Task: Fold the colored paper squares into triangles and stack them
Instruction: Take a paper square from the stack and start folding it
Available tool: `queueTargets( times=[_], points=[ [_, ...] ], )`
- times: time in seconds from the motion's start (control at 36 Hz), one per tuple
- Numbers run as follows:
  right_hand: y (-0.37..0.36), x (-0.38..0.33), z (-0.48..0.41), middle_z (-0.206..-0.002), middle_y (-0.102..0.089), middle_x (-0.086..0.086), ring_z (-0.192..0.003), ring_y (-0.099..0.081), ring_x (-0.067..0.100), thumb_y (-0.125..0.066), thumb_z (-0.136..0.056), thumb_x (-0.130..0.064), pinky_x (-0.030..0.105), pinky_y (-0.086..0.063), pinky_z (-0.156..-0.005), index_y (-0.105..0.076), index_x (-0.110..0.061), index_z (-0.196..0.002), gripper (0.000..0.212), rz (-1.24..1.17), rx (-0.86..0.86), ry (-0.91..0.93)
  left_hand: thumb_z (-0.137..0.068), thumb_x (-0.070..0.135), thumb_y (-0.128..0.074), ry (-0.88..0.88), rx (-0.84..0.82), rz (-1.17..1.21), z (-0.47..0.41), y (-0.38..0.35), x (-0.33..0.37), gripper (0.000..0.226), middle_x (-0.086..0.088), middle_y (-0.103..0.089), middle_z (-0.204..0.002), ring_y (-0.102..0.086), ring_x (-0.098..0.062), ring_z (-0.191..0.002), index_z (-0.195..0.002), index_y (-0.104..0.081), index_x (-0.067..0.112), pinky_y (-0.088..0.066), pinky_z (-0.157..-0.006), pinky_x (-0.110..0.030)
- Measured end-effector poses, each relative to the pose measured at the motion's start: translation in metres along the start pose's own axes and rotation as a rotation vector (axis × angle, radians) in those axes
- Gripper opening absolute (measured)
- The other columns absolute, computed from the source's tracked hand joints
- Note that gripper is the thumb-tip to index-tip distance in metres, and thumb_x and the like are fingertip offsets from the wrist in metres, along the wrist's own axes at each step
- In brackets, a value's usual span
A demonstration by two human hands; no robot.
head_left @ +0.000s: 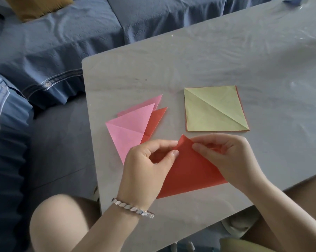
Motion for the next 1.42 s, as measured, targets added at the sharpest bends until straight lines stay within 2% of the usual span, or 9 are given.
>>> queueTargets(
  times=[0.14,0.31,0.5,0.64,0.72,0.92,1.06,1.28,1.42],
  points=[
    [-0.012,-0.005,-0.007,-0.081,-0.069,-0.022,-0.079,-0.063,0.002,-0.070,-0.079,-0.016,0.012,-0.047,-0.074,-0.071,-0.038,-0.077,0.022,0.208,-0.223,0.074,-0.070,0.011,-0.077,0.074,-0.089,-0.035,-0.006,-0.007,-0.009,0.036,0.014,-0.069,-0.067,-0.059,0.006,-0.058,-0.083,-0.062,0.041,-0.045,-0.065,-0.006],
    [-0.030,-0.011,-0.020,-0.079,-0.067,-0.023,-0.084,-0.059,-0.006,-0.071,-0.080,-0.017,0.005,-0.041,-0.073,-0.075,-0.027,-0.087,0.013,0.400,-0.483,0.188,-0.071,0.007,-0.076,0.131,-0.182,-0.065,-0.007,-0.018,-0.022,0.025,0.016,-0.066,-0.055,-0.058,0.003,-0.050,-0.064,-0.068,0.030,-0.045,-0.056,-0.009],
    [-0.043,-0.027,-0.018,-0.095,-0.070,-0.003,-0.090,-0.063,0.015,-0.052,-0.086,-0.026,0.029,-0.044,-0.086,-0.073,-0.014,-0.092,0.025,0.672,-0.172,0.637,-0.074,0.003,-0.073,0.517,0.199,0.279,-0.012,0.003,-0.095,0.009,0.004,-0.063,-0.051,-0.058,-0.005,-0.044,-0.069,-0.069,0.010,-0.051,-0.049,-0.016],
    [-0.085,0.035,0.010,-0.110,-0.069,-0.001,-0.104,-0.064,0.016,-0.040,-0.086,-0.034,0.035,-0.050,-0.087,-0.071,-0.016,-0.103,0.040,0.872,-0.399,0.548,-0.073,0.009,-0.075,0.534,0.316,0.061,-0.012,0.022,-0.130,0.006,0.004,-0.064,-0.064,-0.057,-0.008,-0.058,-0.077,-0.071,0.010,-0.044,-0.055,-0.009],
    [-0.094,0.072,0.025,-0.115,-0.067,-0.005,-0.110,-0.061,0.011,-0.033,-0.087,-0.038,0.032,-0.052,-0.088,-0.071,-0.021,-0.104,0.045,0.960,-0.510,0.423,-0.074,0.011,-0.074,0.528,0.314,-0.022,-0.009,0.025,-0.135,0.007,0.006,-0.064,-0.063,-0.057,-0.009,-0.059,-0.070,-0.070,0.015,-0.047,-0.059,-0.019],
    [-0.088,0.080,0.020,-0.114,-0.067,-0.001,-0.106,-0.063,0.011,-0.001,-0.099,-0.037,0.036,-0.050,-0.088,-0.072,-0.014,-0.102,0.075,1.044,-0.392,0.336,-0.074,0.011,-0.072,0.512,0.307,-0.056,-0.009,0.024,-0.137,0.028,0.005,-0.066,-0.064,-0.065,-0.024,-0.068,-0.058,-0.061,0.030,-0.055,-0.074,-0.039],
    [-0.084,0.079,-0.009,-0.110,-0.069,0.006,-0.102,-0.065,0.019,-0.030,-0.087,-0.036,0.039,-0.052,-0.084,-0.072,-0.007,-0.100,0.053,1.092,-0.243,0.291,-0.074,0.012,-0.073,0.526,0.304,-0.053,-0.009,0.024,-0.141,0.026,0.004,-0.067,-0.066,-0.066,-0.024,-0.069,-0.058,-0.062,0.030,-0.055,-0.075,-0.039],
    [-0.084,0.079,-0.056,-0.105,-0.069,0.014,-0.097,-0.067,0.027,-0.041,-0.082,-0.029,0.036,-0.055,-0.075,-0.071,0.002,-0.096,0.045,1.105,-0.192,0.184,-0.073,0.012,-0.073,0.514,0.299,-0.056,-0.011,0.025,-0.145,0.024,0.006,-0.066,-0.065,-0.065,-0.016,-0.070,-0.059,-0.063,0.028,-0.047,-0.068,-0.023],
    [-0.094,0.083,-0.077,-0.153,-0.020,0.004,-0.129,-0.028,0.028,-0.026,-0.101,-0.027,0.033,-0.029,-0.100,-0.027,-0.007,-0.143,0.046,1.197,-0.326,0.135,-0.074,0.013,-0.074,0.516,0.288,-0.047,-0.011,0.024,-0.148,0.019,0.005,-0.067,-0.066,-0.064,-0.015,-0.068,-0.063,-0.065,0.025,-0.044,-0.066,-0.021]
  ],
)
Point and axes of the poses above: each hand's wrist, its own z-axis away from the middle knuckle, its own y-axis out of the back of the hand, x = y × z, the point moved 9 cm from there along -z, towards the middle knuckle
